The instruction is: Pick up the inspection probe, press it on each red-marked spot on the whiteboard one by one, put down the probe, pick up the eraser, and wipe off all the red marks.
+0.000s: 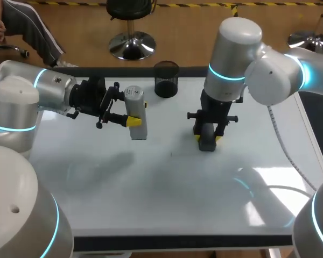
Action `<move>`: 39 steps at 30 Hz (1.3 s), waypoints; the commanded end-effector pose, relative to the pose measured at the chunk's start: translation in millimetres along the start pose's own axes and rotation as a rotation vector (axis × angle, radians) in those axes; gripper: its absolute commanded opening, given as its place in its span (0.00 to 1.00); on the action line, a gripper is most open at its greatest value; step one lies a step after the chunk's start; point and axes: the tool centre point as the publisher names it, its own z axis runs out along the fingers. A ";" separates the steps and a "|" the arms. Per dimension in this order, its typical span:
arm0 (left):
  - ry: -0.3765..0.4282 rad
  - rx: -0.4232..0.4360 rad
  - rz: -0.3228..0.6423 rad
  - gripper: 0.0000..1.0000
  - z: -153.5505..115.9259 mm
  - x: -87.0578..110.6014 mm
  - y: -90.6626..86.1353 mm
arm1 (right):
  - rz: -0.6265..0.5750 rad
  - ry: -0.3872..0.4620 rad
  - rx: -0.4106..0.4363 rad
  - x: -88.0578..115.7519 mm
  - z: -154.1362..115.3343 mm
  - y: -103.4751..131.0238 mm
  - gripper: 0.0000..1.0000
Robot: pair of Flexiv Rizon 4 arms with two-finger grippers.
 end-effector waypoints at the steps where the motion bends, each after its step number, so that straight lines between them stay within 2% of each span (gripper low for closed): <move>1: -0.002 0.000 0.001 0.00 -0.4 1.0 -1.1 | 0.015 -0.007 -0.001 -22.8 14.7 0.6 0.00; 7: -0.002 0.000 0.001 0.00 -0.4 1.0 -1.1 | 0.050 -0.038 -0.002 -42.7 8.0 1.3 0.00; 12: -0.002 0.000 0.001 0.00 -0.4 1.0 -1.1 | 0.058 -0.052 -0.024 -45.4 -7.5 1.5 0.00; 22: -0.002 0.000 0.001 0.00 -0.4 1.0 -1.1 | 0.013 -0.083 -0.081 -18.8 -37.0 3.4 0.00; 39: -0.002 0.000 0.001 0.00 -0.4 1.0 -1.1 | -0.056 -0.034 -0.079 32.2 -27.0 6.0 0.00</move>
